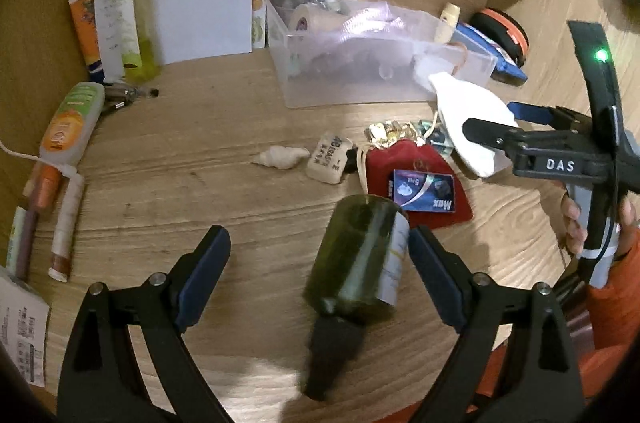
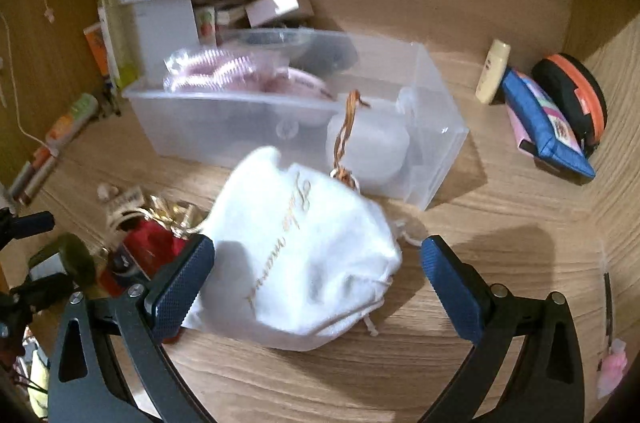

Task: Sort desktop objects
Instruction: 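Grasp the dark green bottle with left tool while right grasps the white drawstring bag, then carry the green bottle with left tool while right carries the white bag over the bin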

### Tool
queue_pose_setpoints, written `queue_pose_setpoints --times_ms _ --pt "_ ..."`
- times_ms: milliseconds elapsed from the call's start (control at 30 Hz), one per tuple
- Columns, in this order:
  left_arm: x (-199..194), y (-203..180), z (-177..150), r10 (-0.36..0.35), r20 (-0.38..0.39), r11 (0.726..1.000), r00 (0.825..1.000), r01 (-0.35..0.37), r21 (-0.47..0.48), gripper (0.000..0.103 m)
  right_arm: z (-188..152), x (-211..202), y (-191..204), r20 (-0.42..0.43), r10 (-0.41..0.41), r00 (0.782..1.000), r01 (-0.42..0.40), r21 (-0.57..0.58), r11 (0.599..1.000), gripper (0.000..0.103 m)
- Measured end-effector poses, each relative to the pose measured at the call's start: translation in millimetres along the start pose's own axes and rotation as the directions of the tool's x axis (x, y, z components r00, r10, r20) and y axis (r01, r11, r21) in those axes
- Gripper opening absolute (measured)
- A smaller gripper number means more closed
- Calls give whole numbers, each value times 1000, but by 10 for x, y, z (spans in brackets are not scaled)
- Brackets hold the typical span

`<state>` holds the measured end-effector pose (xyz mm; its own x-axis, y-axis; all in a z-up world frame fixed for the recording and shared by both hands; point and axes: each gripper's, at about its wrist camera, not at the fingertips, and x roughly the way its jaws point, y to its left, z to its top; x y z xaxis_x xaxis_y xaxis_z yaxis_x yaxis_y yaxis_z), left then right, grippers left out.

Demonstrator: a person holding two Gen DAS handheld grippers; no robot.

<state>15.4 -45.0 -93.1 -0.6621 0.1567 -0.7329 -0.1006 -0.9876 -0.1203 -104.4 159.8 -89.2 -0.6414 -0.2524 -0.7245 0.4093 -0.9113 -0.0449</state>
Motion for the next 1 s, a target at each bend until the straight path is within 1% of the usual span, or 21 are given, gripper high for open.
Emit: queue_pose_setpoints --times_ms 167,200,267,367,400,433,467,500,567,600,667,700,733,833,867,900,933,1000 --pt "63 -52 -20 3 -6 1000 1000 -3 14 91 35 150 -62 -57 44 997 -42 29 999 103" --pt "73 -57 -25 -1 -6 1000 1000 1 12 89 46 177 -71 -67 61 996 -58 36 998 103" --pt "88 -65 -25 2 -6 1000 1000 -2 10 80 64 237 -104 -89 90 992 -85 54 995 103" --pt "90 -78 -18 24 3 1000 1000 -24 11 73 65 310 -165 -112 154 982 -142 108 984 100" --pt "88 -81 -17 28 6 1000 1000 -28 9 70 66 323 -180 -116 174 978 -160 122 980 99" --pt "87 -82 -17 31 9 999 999 -31 7 65 67 323 -196 -114 192 975 -177 130 976 95" --pt "86 -80 -13 35 11 999 999 -35 4 63 70 310 -188 -110 200 974 -186 124 975 90" --pt "87 -72 -10 37 13 999 999 -37 -1 63 69 298 -180 -106 210 972 -198 117 973 82" --pt "86 -57 -13 37 18 999 999 -36 -9 63 70 261 -143 -99 211 972 -201 101 974 68" --pt "81 -55 -17 41 20 999 999 -41 -13 63 70 240 -120 -95 206 974 -198 89 976 65" --pt "67 -52 -30 48 26 999 999 -48 -18 62 74 190 -101 -80 200 977 -194 69 979 52" --pt "55 -45 -36 53 28 998 998 -52 -21 62 77 160 -98 -71 197 978 -193 63 979 48" --pt "43 -42 -41 58 32 998 998 -57 -24 62 78 118 -105 -59 195 979 -191 56 980 40" --pt "-14 -9 -41 66 50 997 997 -64 -40 62 114 44 -126 -37 214 976 -211 59 976 32" --pt "-39 5 -38 67 59 997 996 -64 -47 59 117 25 -135 -32 213 977 -210 60 976 30" --pt "-64 18 -27 61 63 997 996 -57 -55 51 120 12 -136 -27 211 977 -209 57 976 29" --pt "-78 30 -17 54 65 997 996 -50 -61 48 116 -12 -140 -22 210 977 -209 54 976 28" --pt "-90 42 -4 54 71 996 996 -49 -69 47 116 -56 -156 -10 216 976 -215 57 975 28"
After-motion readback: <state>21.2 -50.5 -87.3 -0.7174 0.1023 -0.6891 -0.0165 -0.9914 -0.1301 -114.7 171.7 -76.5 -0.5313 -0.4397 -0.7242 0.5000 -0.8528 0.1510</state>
